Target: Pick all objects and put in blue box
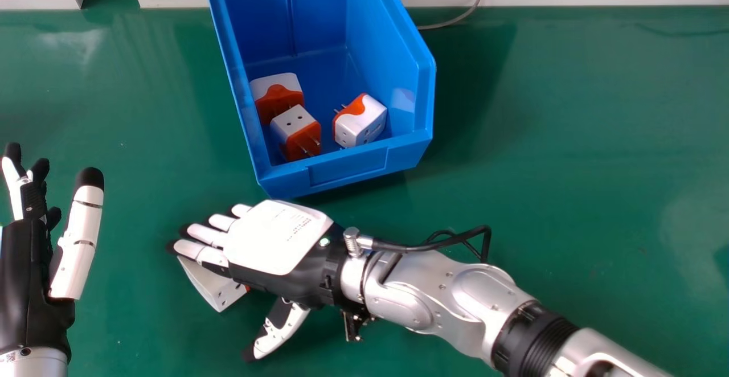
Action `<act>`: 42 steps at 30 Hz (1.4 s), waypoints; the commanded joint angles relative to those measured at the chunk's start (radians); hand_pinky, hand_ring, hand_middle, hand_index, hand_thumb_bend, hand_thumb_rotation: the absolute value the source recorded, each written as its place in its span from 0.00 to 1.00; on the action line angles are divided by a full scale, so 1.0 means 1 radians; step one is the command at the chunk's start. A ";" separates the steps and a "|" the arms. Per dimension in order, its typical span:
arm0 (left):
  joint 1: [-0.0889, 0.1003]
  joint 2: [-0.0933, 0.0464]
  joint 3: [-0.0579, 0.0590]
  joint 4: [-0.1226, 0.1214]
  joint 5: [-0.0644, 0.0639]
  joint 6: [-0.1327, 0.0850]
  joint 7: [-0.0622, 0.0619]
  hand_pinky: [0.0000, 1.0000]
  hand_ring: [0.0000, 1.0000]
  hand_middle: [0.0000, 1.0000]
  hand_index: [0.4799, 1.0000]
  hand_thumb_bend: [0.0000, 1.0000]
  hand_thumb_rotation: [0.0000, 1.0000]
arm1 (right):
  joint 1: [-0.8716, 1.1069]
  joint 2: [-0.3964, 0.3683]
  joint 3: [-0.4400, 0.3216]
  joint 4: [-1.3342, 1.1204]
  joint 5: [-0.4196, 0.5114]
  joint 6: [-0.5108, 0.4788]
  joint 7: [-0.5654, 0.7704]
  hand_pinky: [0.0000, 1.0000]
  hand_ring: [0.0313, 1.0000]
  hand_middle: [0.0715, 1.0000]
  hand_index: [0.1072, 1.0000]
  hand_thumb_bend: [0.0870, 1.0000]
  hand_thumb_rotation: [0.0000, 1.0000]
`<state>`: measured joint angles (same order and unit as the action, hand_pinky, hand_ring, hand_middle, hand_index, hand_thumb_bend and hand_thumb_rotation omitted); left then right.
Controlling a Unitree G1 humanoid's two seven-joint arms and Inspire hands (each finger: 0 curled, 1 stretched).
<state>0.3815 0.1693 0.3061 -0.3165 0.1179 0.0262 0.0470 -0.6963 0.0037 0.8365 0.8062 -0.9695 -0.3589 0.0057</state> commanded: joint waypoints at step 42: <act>0.005 -0.040 -0.054 -0.058 0.052 -0.027 0.031 0.94 1.00 0.99 0.97 0.43 0.91 | -0.114 0.126 0.050 0.179 0.001 0.091 -0.077 0.92 1.00 1.00 0.98 0.37 0.39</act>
<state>0.3873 0.1311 0.2564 -0.3432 0.1582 0.0179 0.0692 -0.7848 0.1086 0.8767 0.9736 -0.9593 -0.2767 -0.0592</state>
